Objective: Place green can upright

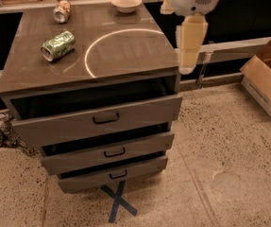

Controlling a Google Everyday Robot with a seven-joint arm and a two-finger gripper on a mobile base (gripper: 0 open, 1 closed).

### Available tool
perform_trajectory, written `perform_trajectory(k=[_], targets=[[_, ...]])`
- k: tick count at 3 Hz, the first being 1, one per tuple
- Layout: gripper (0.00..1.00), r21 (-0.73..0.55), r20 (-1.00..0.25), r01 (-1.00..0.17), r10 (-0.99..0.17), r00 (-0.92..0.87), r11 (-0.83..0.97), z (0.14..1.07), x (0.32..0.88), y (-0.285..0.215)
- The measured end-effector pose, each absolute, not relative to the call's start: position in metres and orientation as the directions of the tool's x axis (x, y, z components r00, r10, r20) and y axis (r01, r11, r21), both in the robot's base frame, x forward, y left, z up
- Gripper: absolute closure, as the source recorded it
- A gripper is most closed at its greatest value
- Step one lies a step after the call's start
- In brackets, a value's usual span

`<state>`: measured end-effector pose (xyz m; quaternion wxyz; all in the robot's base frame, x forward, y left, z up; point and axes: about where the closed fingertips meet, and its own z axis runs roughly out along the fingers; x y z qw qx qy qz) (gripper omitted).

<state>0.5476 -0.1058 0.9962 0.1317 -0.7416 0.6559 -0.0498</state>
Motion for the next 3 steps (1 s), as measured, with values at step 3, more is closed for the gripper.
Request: perform_trajectory(k=[3], targets=[[0.00, -0.302, -0.091, -0.784, -0.802, 0.591, -0.543, 0.968, 0.646, 0.035]])
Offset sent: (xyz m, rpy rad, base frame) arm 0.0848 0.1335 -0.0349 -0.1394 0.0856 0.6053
